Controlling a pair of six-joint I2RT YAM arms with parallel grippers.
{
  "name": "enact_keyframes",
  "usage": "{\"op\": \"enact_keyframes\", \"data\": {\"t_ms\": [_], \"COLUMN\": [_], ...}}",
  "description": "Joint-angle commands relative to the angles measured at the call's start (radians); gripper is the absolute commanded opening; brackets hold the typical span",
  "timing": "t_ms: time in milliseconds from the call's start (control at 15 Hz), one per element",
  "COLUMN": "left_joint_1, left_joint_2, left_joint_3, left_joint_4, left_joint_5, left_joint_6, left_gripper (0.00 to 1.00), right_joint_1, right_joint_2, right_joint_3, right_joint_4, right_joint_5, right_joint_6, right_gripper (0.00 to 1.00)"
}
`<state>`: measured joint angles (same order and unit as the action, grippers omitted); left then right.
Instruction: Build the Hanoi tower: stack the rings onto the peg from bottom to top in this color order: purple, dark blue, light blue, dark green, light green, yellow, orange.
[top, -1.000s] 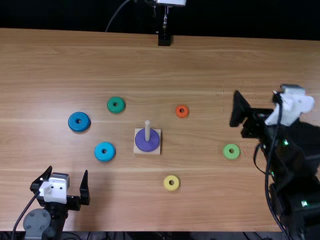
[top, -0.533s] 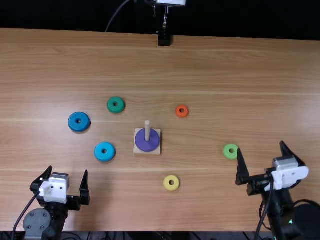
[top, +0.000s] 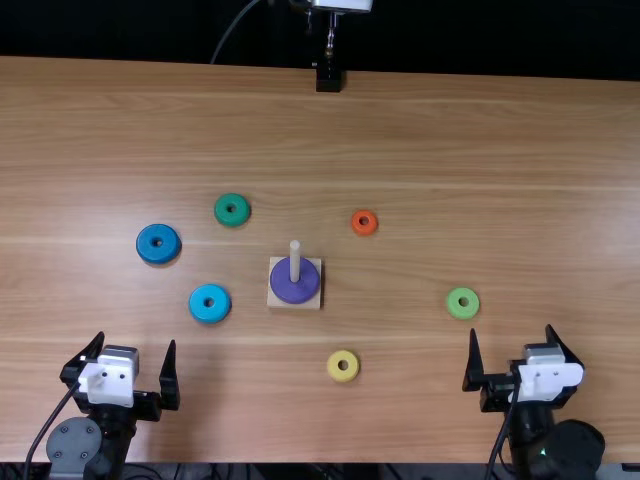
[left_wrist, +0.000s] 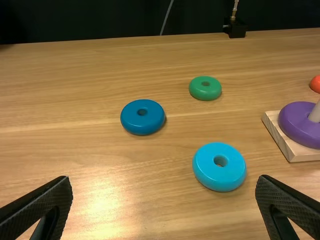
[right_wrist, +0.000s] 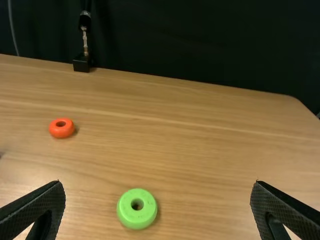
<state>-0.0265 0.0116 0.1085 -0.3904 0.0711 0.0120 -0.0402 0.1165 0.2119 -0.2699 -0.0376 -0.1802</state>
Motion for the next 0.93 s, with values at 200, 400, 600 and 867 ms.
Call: {"op": "enact_keyframes", "data": {"t_ms": [200,400,600,867], "left_joint_1": [-0.009,-0.009,-0.009,-0.007], "left_joint_2": [-0.012,-0.012,-0.012,-0.012], "left_joint_3": [-0.109,-0.109,-0.109,-0.109], "left_joint_4": [-0.075,-0.075,-0.075,-0.075], "left_joint_5": [0.010,0.010,0.012,0.012], "left_joint_6": [0.012,0.012,0.012,0.012], "left_gripper": [1.00,1.00,1.00,1.00], "right_joint_1": [-0.010,-0.012,-0.013,-0.015], "right_joint_2": [-0.087,-0.101,-0.112,-0.117], "right_joint_3": [-0.098,-0.154,-0.180,-0.197], "right_joint_4": [0.002,0.004,0.006,-0.005], "right_joint_5": [0.023,0.021,0.019,0.021], "right_joint_6": [0.031,0.027,0.027,0.031], "right_gripper": [1.00,1.00,1.00,1.00]}}
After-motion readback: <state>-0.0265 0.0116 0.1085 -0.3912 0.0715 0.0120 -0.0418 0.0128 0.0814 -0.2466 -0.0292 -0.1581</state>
